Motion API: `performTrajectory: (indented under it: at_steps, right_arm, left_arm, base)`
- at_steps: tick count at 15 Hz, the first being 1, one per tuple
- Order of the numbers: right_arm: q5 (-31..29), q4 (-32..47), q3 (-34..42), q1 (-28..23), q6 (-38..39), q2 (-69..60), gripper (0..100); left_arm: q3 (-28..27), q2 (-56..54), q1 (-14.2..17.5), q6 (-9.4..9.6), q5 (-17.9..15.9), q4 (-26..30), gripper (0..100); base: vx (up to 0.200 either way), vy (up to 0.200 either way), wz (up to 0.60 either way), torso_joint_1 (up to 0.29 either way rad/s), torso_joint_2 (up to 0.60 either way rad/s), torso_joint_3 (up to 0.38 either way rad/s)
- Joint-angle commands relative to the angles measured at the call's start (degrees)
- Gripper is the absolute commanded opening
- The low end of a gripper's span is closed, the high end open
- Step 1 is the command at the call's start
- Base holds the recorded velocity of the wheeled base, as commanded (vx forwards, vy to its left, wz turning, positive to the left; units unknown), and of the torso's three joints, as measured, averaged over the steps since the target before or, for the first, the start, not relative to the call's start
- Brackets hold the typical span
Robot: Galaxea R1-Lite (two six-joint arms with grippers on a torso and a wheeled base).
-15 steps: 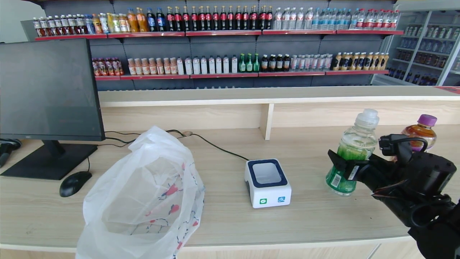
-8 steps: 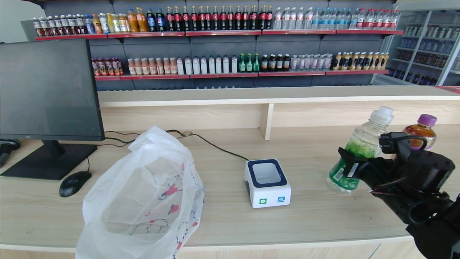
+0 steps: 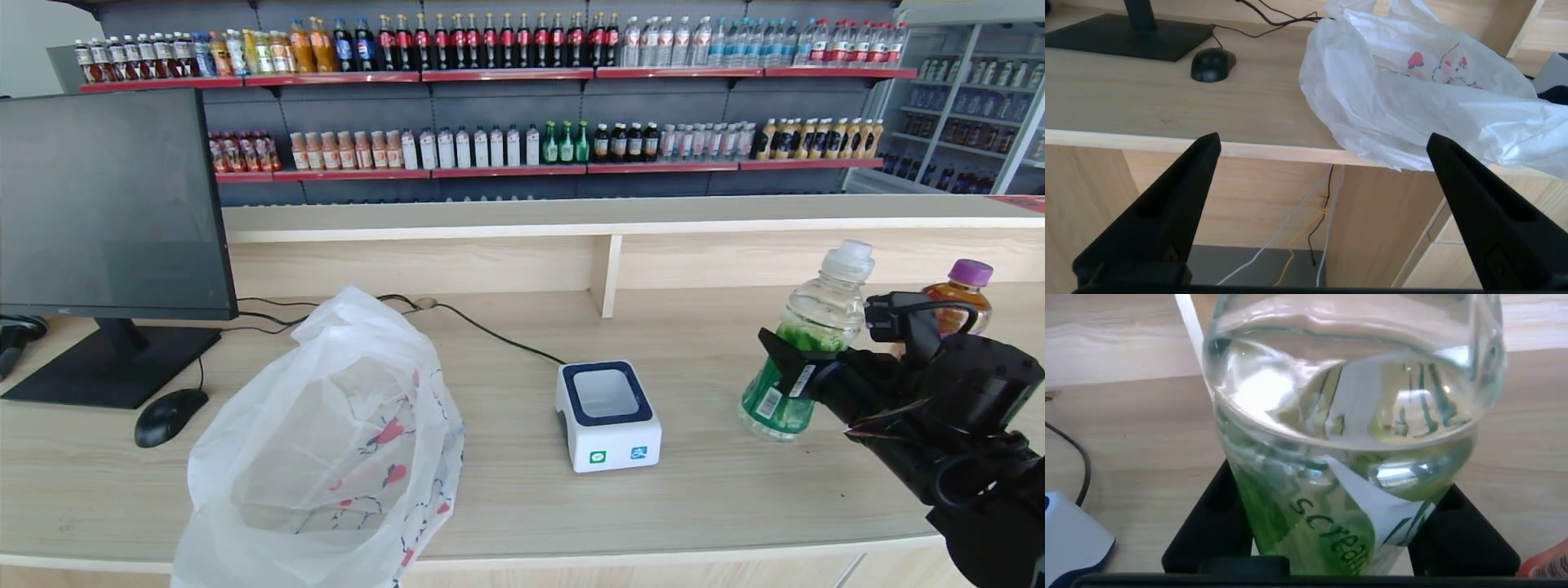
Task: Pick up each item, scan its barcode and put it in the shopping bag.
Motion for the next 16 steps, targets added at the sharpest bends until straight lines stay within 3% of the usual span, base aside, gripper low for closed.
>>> performTrajectory:
  at_steps: [1, 6, 16]
  right_arm:
    - [-0.01, -0.28, -0.48, 0.07, -0.05, -0.85, 0]
    - [-0.01, -0.28, -0.57, 0.24, -0.23, -3.31, 0]
    - [-0.01, -0.28, 5.23, 11.4, -2.6, -17.9, 0]
  left_arm:
    - [0.0, -0.02, -0.01, -0.04, 0.01, -0.01, 100]
    - [0.0, -0.02, -0.01, -0.04, 0.01, -0.01, 100]
    - [0.0, -0.02, -0.01, -0.04, 0.01, -0.01, 100]
  base:
    - [0.0, 0.0, 0.0, 0.0, 0.0, 0.0]
    - [0.0, 0.0, 0.0, 0.0, 0.0, 0.0]
    - [0.0, 0.0, 0.0, 0.0, 0.0, 0.0]
